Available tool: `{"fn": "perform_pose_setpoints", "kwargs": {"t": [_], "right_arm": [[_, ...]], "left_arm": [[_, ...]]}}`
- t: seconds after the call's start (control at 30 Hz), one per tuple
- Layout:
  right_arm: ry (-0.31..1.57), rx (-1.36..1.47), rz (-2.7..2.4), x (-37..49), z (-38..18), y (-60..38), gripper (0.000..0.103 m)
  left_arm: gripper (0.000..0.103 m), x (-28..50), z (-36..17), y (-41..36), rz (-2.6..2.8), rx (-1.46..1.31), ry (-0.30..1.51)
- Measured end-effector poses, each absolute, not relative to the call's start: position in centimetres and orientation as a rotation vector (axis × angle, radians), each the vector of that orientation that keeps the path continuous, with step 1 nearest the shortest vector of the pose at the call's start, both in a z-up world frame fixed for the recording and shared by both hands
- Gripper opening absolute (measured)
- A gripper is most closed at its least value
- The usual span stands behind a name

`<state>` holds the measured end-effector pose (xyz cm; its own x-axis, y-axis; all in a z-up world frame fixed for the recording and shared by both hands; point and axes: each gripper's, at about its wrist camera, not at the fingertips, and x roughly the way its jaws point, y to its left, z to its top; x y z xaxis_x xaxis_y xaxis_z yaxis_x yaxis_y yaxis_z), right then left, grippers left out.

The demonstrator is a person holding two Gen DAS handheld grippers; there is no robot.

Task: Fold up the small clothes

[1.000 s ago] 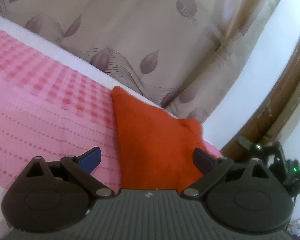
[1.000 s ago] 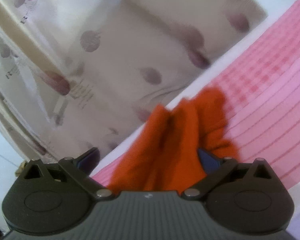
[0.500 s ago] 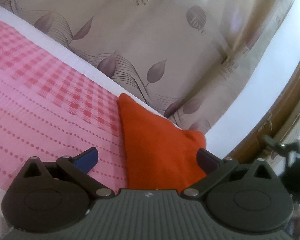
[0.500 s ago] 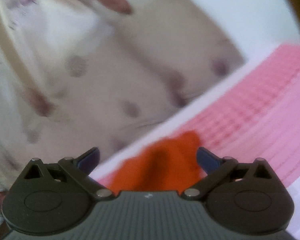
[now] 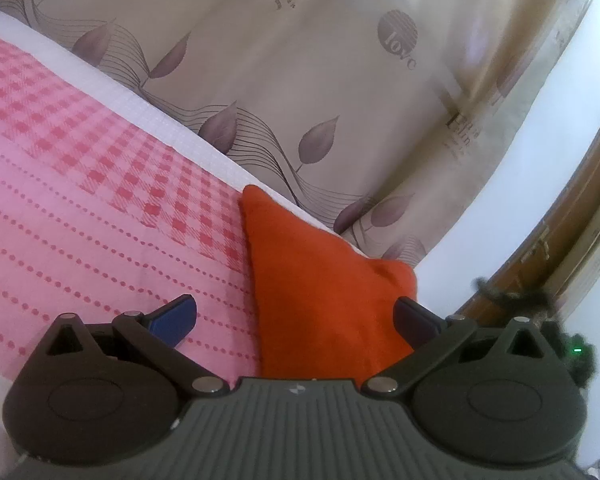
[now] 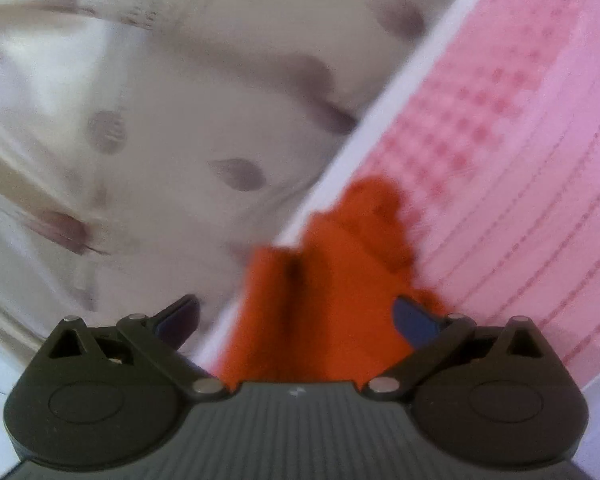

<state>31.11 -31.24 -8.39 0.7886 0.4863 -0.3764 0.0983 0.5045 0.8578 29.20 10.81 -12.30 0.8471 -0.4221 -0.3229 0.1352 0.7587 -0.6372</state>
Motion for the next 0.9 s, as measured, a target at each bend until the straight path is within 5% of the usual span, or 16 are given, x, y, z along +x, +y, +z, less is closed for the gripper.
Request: {"fn": "perform_pose_setpoints", "kwargs": {"t": [0.37,0.43,0.47,0.5,0.9], "right_arm": [[0.817,0.852,0.474,32.6,-9.0,-23.5,0.103],[0.822,0.794,0.48,33.2,-8.9,-22.1,0.073],[0.839,0.769,0.472,33.7,-8.9,-21.6,0.037],[0.868,0.744,0.45,34.0,-8.9,-21.4,0.027],[0.782,0.462,0.367,33.4,-5.6,-22.4,0.016]], "left_arm": [[0.103,29.4,-12.4,10.8,-0.312,-0.638,0.481],[0.103,29.4,-12.4,10.9,-0.313,-0.638,0.481],[0.103,29.4,-12.4,10.9,-0.313,-0.638,0.481],[0.103,29.4,-12.4,10.9,-0.313,-0.638,0.481],[0.103,29.5,-12.4,10.9,-0.31,-0.637,0.482]]}}
